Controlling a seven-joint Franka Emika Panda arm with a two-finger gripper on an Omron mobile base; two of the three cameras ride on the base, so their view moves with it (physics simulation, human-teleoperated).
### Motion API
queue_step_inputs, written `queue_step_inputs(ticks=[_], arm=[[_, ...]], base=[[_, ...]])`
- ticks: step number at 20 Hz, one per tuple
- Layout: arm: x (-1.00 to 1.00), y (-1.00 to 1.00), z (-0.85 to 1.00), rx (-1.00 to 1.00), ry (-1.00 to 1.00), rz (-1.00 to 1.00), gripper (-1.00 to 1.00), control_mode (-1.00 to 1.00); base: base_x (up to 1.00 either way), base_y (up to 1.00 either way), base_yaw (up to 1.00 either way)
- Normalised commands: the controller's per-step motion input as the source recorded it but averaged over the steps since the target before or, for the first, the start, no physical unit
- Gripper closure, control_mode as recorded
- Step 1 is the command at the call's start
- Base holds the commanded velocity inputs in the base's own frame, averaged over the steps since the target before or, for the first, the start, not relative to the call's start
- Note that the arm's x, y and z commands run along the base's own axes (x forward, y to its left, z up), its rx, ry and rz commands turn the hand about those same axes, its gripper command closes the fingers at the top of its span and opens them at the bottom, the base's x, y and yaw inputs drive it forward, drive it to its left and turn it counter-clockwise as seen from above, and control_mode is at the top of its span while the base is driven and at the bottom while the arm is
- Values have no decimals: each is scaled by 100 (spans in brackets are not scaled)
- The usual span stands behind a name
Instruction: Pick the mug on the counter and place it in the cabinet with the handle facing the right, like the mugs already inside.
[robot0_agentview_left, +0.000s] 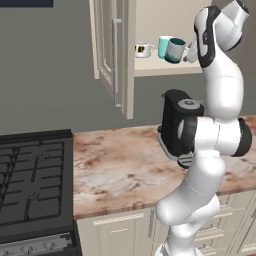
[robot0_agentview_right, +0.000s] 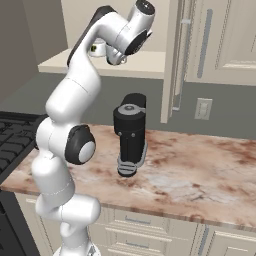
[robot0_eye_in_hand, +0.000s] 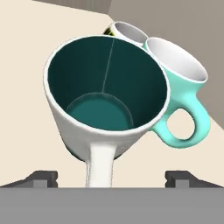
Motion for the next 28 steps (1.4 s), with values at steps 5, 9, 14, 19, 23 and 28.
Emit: queue_step_inputs(ticks=[5, 9, 14, 19, 23, 28], arm=[[0, 2, 0, 1, -11, 0, -100, -100], [-7, 10, 0, 0, -13, 0, -100, -100], [-34, 6, 0, 0, -13, 0, -100, -100], [-43, 1, -2, 0, -13, 0, -100, -100], [-46, 8, -4, 0, -10, 0, -100, -100], [-65, 16, 0, 0, -11, 0, -100, -100]], base=[[0, 0, 0], [0, 0, 0], [0, 0, 0], [0, 0, 0], [0, 0, 0], [0, 0, 0]])
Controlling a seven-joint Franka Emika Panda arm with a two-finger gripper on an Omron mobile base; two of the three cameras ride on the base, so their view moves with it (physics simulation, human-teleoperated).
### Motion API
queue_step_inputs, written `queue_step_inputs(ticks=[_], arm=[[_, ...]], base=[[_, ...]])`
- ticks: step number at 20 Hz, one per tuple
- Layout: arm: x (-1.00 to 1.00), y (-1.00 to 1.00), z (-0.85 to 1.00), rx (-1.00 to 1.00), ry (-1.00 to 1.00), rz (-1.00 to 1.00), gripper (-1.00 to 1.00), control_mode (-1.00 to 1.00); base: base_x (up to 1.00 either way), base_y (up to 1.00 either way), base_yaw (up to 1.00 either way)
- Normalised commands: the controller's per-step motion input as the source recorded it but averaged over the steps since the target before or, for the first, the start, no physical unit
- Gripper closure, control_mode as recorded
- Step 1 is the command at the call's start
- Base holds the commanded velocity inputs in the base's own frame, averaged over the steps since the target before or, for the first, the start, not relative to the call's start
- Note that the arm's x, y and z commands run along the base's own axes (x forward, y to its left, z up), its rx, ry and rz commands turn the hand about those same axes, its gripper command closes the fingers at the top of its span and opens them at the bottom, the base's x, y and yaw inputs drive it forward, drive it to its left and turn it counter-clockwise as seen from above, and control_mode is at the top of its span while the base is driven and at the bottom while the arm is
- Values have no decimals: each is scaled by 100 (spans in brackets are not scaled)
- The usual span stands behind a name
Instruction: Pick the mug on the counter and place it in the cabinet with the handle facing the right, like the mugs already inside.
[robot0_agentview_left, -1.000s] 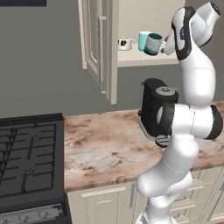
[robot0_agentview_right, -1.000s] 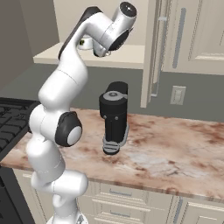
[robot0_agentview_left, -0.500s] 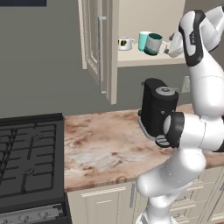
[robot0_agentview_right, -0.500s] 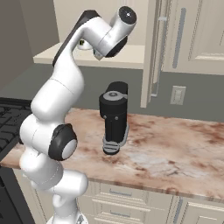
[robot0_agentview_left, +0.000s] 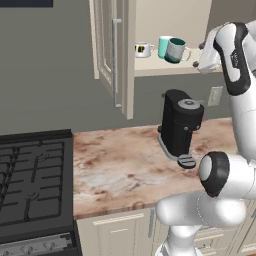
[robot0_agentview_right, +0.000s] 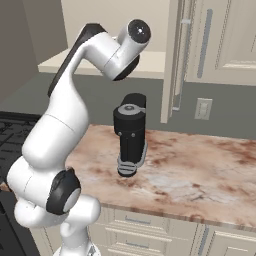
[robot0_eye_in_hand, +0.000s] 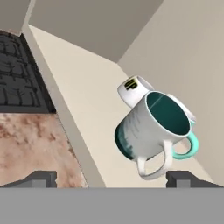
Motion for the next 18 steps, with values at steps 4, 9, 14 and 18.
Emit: queue_step_inputs(ticks=[4, 9, 14, 18], arm=[[-81, 15, -2, 0, -8, 0, -100, -100], [-85, 12, -17, 0, -4, 0, -100, -100], [-79, 14, -33, -3, -1, 0, -100, -100], [-67, 16, -38, -6, 0, 0, -100, -100]], base=[[0, 0, 0], [0, 0, 0], [0, 0, 0], [0, 0, 0]])
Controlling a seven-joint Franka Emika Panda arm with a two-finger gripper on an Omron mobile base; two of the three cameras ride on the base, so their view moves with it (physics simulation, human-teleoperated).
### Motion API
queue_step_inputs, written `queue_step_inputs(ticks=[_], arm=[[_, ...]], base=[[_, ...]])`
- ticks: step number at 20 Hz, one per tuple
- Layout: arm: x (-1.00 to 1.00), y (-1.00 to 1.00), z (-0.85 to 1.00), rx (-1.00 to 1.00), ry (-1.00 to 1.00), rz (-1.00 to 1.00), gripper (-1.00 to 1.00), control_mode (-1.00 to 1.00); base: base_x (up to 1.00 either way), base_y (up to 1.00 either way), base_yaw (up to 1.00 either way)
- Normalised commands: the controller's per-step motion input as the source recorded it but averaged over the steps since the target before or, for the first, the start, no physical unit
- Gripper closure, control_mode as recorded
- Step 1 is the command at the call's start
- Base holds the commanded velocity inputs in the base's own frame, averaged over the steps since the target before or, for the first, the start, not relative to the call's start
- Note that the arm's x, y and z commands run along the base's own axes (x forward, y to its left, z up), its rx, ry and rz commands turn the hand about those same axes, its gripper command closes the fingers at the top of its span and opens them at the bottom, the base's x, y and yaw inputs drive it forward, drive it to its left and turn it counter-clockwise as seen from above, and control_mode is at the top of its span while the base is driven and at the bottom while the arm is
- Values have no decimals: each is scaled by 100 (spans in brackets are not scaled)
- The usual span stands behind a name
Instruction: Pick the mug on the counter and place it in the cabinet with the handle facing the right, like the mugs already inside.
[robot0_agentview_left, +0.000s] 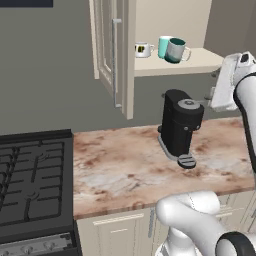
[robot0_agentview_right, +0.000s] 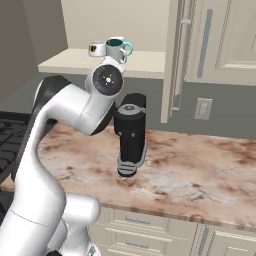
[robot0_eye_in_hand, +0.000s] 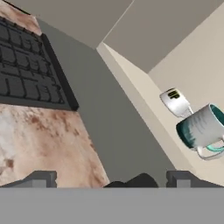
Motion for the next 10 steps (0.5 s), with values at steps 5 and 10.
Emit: queue_step_inputs(ticks=[5, 10], arm=[[-54, 18, -49, -8, 0, 0, -100, -100], [-30, 17, -65, -7, 4, 0, -100, -100]], base=[[0, 0, 0], [0, 0, 0]])
